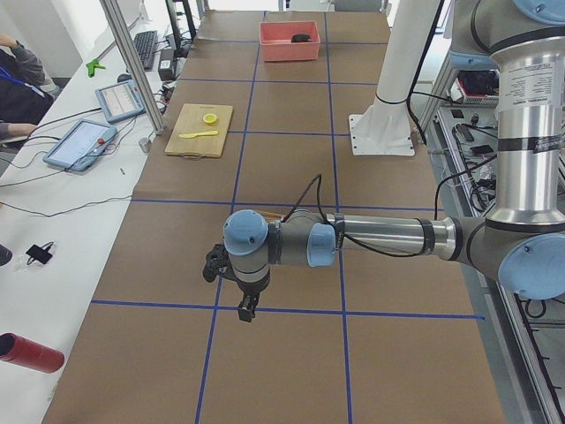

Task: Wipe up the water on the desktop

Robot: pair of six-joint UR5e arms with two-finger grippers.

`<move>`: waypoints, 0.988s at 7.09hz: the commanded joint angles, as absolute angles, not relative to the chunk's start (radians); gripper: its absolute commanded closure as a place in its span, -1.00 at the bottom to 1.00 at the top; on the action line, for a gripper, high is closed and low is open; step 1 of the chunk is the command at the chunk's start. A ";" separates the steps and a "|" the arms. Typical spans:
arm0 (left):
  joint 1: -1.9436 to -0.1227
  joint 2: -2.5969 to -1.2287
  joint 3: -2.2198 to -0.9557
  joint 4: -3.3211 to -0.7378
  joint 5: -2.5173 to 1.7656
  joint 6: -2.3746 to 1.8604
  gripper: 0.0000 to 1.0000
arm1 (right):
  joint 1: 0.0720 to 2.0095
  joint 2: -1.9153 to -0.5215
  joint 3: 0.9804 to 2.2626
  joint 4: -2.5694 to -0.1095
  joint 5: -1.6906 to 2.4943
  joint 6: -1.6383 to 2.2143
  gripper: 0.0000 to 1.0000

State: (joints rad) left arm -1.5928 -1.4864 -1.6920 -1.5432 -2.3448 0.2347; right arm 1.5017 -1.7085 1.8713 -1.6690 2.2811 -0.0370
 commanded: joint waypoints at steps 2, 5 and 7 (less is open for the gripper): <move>-1.592 -1.488 -1.692 -1.543 -2.344 0.232 -0.97 | 1.502 -1.704 1.873 -1.669 2.283 -0.040 -1.00; -1.594 -1.488 -1.692 -1.543 -2.344 0.232 -0.97 | 1.502 -1.701 1.875 -1.669 2.283 -0.040 -1.00; -1.592 -1.488 -1.692 -1.543 -2.344 0.233 -0.97 | 1.502 -1.697 1.875 -1.669 2.283 -0.031 -1.00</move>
